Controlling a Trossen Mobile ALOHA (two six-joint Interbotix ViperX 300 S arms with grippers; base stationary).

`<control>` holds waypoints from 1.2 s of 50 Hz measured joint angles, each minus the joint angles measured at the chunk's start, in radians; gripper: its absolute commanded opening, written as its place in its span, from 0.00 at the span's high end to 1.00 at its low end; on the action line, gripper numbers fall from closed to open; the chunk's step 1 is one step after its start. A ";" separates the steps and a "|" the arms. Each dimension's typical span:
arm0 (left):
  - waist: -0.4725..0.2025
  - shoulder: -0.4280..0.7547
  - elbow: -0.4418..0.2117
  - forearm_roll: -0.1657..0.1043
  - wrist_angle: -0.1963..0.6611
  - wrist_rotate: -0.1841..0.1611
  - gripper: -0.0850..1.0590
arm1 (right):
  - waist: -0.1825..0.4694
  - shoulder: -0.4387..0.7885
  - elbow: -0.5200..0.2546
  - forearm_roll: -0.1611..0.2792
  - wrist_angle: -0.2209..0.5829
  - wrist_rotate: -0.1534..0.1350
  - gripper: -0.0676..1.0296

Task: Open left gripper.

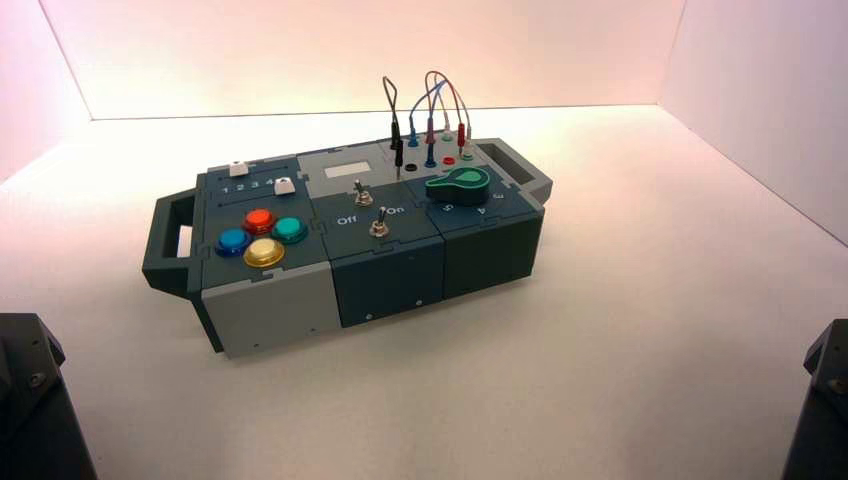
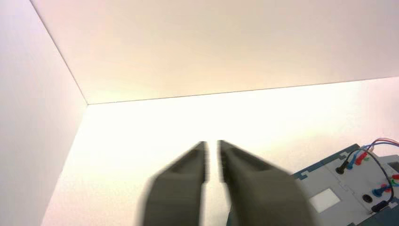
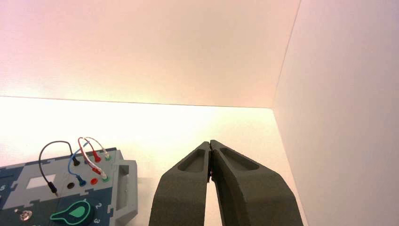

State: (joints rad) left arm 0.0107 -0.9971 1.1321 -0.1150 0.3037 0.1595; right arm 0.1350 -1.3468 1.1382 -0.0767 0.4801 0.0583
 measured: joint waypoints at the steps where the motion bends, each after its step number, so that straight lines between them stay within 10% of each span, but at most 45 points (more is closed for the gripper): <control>1: 0.000 0.008 -0.002 0.000 0.002 0.000 0.03 | 0.000 0.000 0.000 0.000 0.000 0.000 0.96; 60: -0.008 0.106 -0.028 -0.006 0.012 0.003 0.03 | 0.000 0.009 -0.002 0.018 0.000 0.000 0.96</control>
State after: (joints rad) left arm 0.0031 -0.8912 1.1045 -0.1212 0.3160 0.1626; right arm 0.1350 -1.3376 1.1367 -0.0583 0.4801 0.0583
